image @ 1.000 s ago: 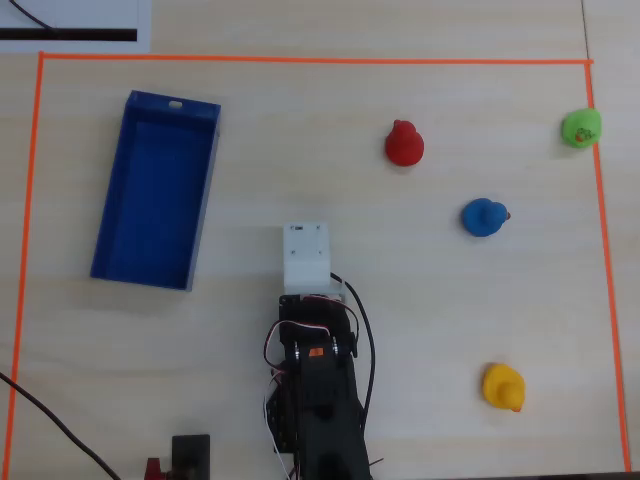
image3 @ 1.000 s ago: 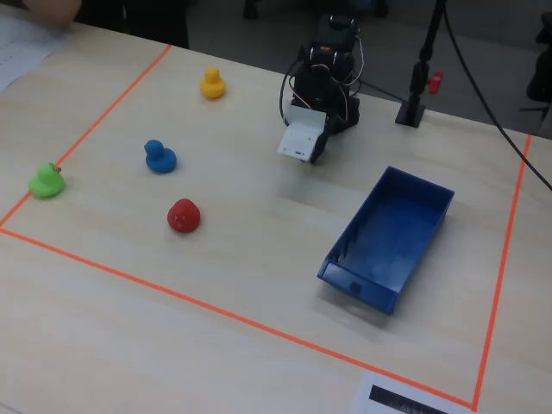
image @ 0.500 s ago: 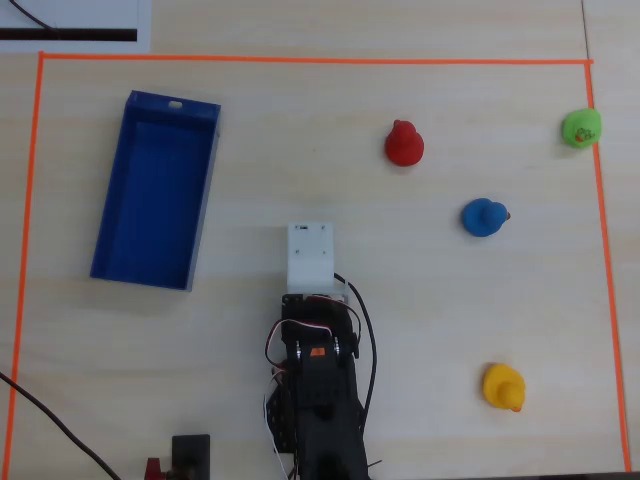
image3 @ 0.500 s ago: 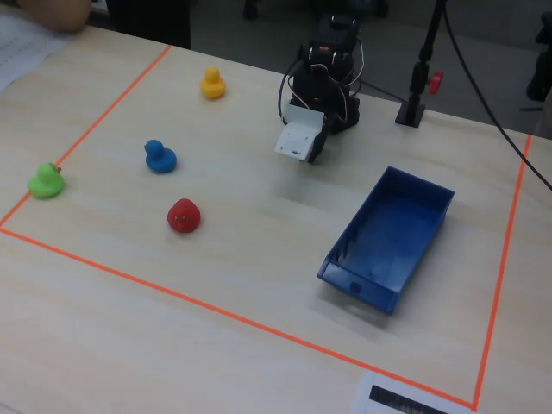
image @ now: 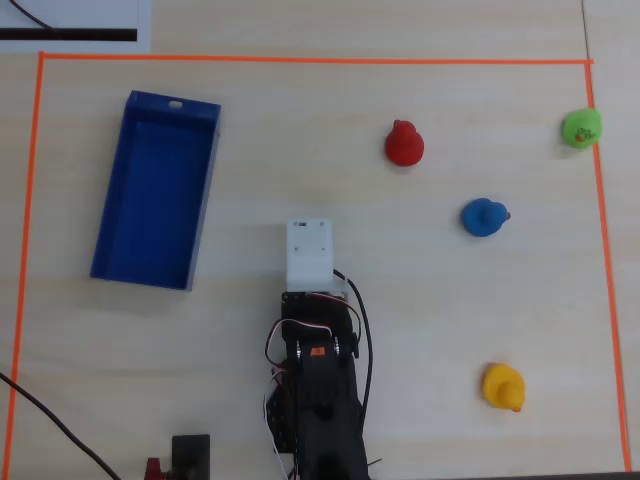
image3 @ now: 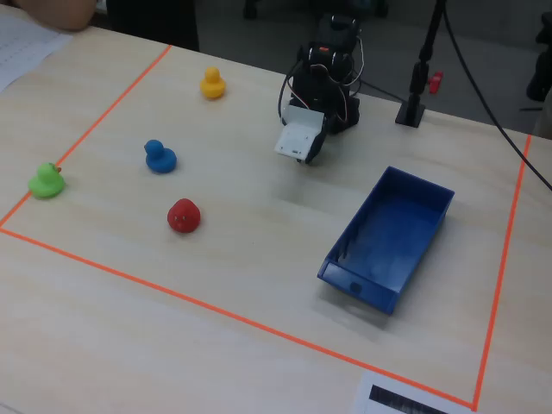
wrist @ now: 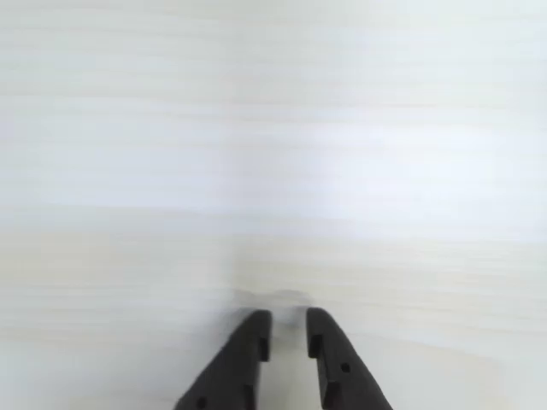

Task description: Grasp yellow duck and put it into box.

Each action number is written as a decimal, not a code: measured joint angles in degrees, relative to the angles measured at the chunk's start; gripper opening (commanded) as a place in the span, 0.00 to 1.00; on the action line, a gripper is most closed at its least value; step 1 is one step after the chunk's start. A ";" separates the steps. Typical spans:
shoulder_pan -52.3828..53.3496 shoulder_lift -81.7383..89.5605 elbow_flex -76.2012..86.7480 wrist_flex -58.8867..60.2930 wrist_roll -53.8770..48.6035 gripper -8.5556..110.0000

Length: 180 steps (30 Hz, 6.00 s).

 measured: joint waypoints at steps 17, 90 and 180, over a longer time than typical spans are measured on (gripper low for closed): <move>7.38 -3.34 -4.75 -13.27 -0.79 0.15; 104.06 -79.54 -62.40 -10.28 0.44 0.46; -28.12 -55.99 -71.72 27.07 26.28 0.07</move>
